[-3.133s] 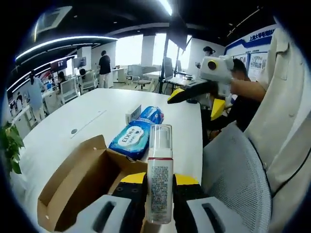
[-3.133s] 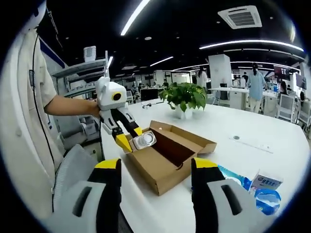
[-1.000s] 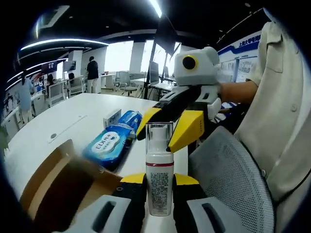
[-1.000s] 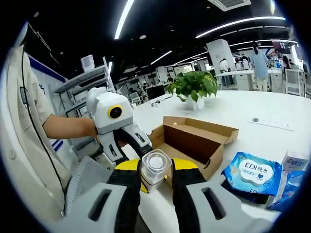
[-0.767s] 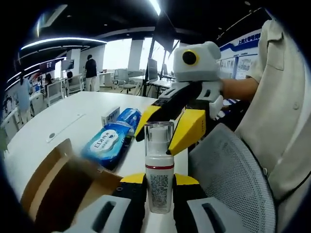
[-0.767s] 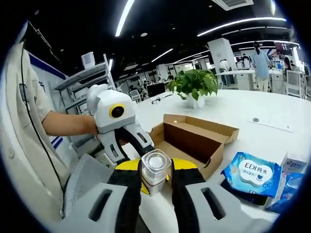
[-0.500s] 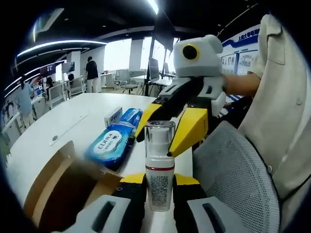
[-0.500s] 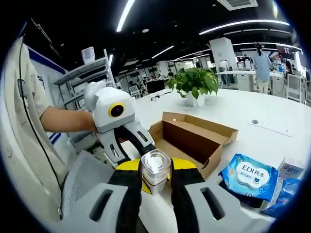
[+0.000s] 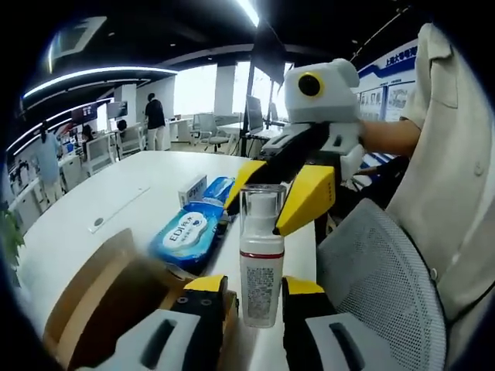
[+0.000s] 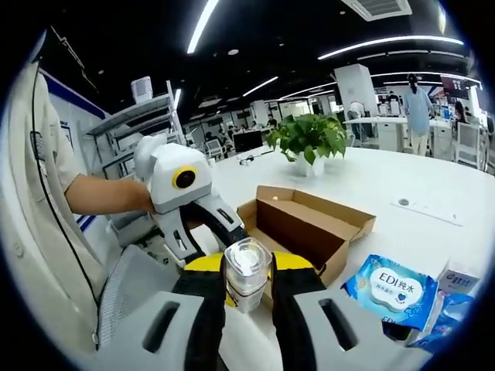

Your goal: Operate the shoe box by opening the lid, removing the specified soft item, and placing it in the target area until the item is outside and the box remains undamaged.

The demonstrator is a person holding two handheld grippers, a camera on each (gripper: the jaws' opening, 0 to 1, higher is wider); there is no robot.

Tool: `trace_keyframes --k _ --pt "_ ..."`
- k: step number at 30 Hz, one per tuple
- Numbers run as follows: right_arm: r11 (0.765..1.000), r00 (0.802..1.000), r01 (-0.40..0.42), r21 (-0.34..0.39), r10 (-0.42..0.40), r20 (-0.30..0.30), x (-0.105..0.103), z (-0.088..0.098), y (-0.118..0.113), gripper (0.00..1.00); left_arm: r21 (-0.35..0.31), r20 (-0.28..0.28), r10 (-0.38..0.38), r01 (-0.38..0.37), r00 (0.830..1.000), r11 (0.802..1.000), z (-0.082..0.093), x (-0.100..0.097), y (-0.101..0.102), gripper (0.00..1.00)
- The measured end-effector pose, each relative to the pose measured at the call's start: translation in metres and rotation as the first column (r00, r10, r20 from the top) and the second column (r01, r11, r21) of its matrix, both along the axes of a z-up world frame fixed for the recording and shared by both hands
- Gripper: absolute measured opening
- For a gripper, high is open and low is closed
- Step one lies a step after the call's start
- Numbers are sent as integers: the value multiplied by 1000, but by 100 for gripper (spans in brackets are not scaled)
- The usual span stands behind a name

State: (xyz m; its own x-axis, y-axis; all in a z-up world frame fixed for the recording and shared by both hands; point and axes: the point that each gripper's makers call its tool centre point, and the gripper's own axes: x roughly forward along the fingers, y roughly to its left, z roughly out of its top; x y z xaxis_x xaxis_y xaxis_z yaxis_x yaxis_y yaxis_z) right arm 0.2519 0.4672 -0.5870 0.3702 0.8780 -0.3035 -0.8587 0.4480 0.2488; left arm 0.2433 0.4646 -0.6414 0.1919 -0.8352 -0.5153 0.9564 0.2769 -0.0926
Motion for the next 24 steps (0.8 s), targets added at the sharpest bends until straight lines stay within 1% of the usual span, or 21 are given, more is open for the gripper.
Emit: trace_keyframes --k 4,9,17,24 --pt "1000 1000 1 -5 -1 9 5 3 -2 19 -4 3 21 -21 1000 1000 2 5 6 31" --pt "1000 1000 14 -6 -14 23 15 8 -8 19 7 1 55 -56 998 998 1 10 17 34" --pt "999 997 38 -15 -37 62 31 21 -22 19 14 1 124 -124 992 992 3 19 41 38" --pt "998 995 54 -33 -51 89 45 24 -32 19 22 9 183 -183 983 983 6 26 64 41"
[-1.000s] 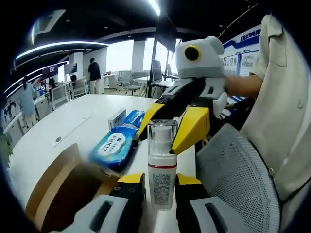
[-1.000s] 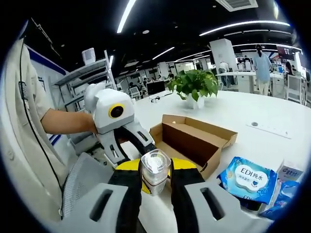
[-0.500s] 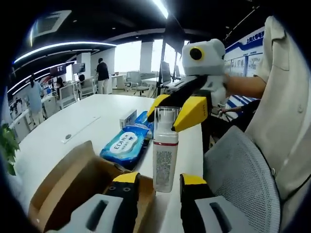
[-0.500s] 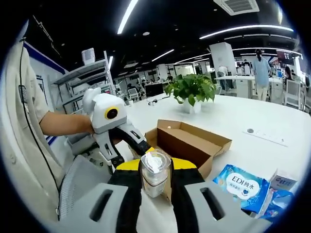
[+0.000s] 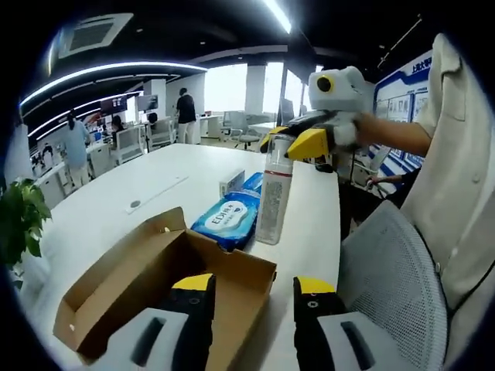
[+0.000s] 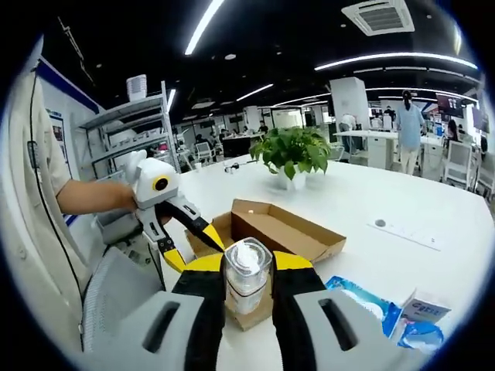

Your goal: Operate the shoe box by opening the lid, removing the specified soft item, and placing it in the target area until the item is outside and the box remains undamaged.

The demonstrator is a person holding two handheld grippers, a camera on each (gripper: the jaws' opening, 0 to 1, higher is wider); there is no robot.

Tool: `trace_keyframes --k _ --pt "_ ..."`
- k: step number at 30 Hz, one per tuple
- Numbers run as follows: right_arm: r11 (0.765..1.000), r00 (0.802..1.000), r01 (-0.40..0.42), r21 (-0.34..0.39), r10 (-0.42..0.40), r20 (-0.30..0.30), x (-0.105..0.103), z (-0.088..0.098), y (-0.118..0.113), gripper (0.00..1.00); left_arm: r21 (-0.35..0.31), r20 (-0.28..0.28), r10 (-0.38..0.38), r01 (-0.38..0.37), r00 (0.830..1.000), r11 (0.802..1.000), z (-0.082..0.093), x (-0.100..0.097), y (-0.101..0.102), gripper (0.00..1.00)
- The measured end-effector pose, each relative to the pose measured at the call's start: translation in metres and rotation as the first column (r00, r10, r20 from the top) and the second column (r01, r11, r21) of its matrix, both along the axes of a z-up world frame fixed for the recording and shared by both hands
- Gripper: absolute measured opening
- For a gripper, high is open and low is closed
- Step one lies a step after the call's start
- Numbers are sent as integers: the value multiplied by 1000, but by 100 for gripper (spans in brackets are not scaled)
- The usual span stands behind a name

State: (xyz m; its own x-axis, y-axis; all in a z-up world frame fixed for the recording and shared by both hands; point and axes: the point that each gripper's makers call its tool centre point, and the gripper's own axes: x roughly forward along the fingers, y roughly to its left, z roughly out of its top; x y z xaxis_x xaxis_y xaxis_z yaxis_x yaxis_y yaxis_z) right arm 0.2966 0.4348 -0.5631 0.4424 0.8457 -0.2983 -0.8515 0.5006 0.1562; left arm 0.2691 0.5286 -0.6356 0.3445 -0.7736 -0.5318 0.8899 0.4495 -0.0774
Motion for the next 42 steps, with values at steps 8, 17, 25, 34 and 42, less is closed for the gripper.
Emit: trace_keyframes --k 8,17,25,34,42 --pt "999 999 14 -31 -13 30 21 -1 -12 19 5 1 88 -88 996 996 7 8 26 47" --pt "997 997 27 -70 -21 78 51 -1 -29 19 -12 8 197 -196 980 980 16 12 54 54" --pt "994 994 26 -110 -13 112 75 -7 -38 19 -31 10 283 -283 959 959 20 13 76 63" --pt "987 991 37 -158 -16 130 106 -18 -49 19 -35 22 350 -349 937 937 22 7 97 74" --pt "977 988 24 -214 10 156 132 -34 -55 19 -23 21 385 -385 923 923 21 0 109 82"
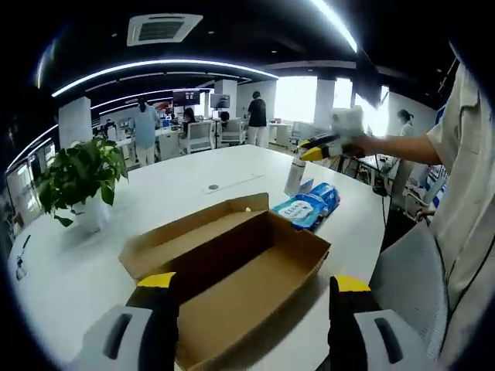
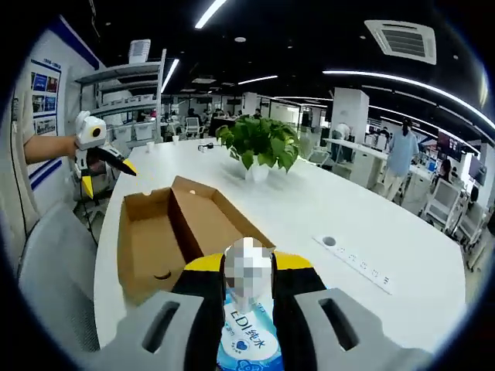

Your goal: Operate the shoe box by opening the lid, removing the specified soft item, and placing it in the target area until the item is outside and the box remains undamaged.

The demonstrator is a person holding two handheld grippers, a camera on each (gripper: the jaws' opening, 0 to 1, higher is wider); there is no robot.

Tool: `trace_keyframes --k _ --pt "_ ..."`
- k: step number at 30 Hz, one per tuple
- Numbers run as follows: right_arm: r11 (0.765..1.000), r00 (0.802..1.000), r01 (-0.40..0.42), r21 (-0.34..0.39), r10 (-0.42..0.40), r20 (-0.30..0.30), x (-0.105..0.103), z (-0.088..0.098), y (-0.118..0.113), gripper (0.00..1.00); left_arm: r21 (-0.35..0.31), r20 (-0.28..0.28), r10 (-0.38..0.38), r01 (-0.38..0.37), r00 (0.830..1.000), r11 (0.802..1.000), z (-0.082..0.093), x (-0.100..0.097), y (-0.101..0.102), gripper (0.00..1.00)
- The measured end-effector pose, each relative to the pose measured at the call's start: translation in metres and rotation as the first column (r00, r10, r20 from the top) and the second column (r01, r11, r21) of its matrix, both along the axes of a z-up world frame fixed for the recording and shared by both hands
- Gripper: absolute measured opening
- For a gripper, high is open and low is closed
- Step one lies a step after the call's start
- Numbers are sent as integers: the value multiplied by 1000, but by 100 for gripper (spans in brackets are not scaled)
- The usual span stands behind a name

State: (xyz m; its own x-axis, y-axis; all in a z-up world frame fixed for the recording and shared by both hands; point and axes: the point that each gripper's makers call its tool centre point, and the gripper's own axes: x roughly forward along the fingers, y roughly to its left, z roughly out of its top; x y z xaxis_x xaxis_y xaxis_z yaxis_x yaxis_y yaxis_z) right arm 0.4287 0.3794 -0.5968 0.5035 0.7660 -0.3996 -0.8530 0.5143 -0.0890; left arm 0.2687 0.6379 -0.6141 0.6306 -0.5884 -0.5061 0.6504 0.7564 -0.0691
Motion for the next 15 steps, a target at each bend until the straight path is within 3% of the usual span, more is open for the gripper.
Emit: trace_keyframes --k 15 --pt "999 998 36 -30 -38 -40 42 -36 -11 19 11 -29 72 -72 997 997 -9 -9 13 96"
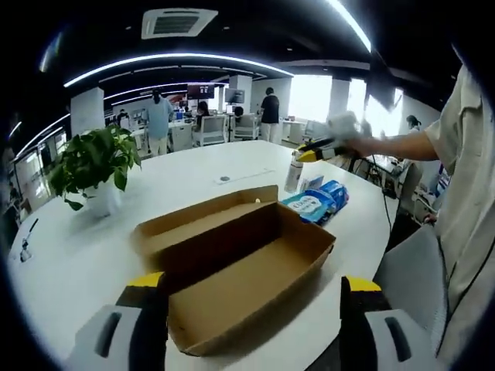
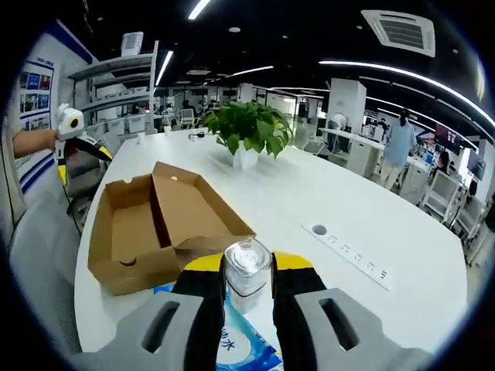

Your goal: Operate the shoe box by opening the lid, removing the specified soft item, and placing it in the target area until the item is outside and the box remains undamaged.

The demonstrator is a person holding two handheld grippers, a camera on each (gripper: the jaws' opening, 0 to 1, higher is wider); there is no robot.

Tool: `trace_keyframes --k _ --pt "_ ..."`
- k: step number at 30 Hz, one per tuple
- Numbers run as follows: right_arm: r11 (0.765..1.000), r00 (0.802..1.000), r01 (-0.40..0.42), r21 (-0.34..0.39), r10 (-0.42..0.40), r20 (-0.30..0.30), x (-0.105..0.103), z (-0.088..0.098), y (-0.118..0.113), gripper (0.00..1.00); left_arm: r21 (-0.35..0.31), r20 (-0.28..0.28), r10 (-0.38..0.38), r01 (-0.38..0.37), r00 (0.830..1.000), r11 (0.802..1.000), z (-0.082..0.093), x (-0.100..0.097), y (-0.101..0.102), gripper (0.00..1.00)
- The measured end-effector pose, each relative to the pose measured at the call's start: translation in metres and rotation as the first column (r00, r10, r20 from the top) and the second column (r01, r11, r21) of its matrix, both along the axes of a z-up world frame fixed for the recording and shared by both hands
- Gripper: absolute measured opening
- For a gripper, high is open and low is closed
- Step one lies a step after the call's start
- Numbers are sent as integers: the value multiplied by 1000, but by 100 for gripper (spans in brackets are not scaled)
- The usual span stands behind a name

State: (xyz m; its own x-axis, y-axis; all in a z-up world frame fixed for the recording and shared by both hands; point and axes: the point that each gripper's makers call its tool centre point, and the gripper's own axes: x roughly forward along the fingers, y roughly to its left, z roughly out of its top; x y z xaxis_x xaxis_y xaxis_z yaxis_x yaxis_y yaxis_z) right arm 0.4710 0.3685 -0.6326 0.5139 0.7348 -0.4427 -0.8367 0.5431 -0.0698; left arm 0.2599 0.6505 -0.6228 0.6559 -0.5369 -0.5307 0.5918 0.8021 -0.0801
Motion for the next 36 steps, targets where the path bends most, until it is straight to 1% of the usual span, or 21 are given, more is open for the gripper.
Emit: trace_keyframes --k 6,11,17,23,26,28,29,32,36 --pt "1000 1000 -1 -26 1 -11 8 -15 1 19 -8 1 20 -20 1000 1000 1 2 2 98" --pt "999 1000 12 -42 -12 -20 18 -28 -2 19 0 8 9 -9 1000 1000 2 1 1 100" --pt "998 999 35 -57 -36 -26 23 -40 -5 20 -1 6 8 -8 1000 1000 1 -1 0 100" --pt "997 998 50 -57 -52 -38 22 -46 -7 20 6 -4 13 -13 1000 1000 -2 -2 1 100" --pt "996 998 45 -76 -49 -49 19 -53 -8 20 9 -7 16 -16 1000 1000 -3 -4 2 99" --pt "996 997 48 -76 -52 -57 16 -55 -9 20 11 -9 17 -17 1000 1000 -4 -4 2 99" --pt "996 997 51 -68 -54 -55 17 -54 -8 20 10 -10 18 -18 1000 1000 -4 -4 2 99" --pt "995 996 62 -73 -66 -54 17 -54 -10 20 12 -15 21 -21 1000 1000 -5 -5 3 98" --pt "995 997 54 -84 -58 -45 17 -53 -10 20 18 -19 18 -17 1000 1000 -7 -6 2 98"
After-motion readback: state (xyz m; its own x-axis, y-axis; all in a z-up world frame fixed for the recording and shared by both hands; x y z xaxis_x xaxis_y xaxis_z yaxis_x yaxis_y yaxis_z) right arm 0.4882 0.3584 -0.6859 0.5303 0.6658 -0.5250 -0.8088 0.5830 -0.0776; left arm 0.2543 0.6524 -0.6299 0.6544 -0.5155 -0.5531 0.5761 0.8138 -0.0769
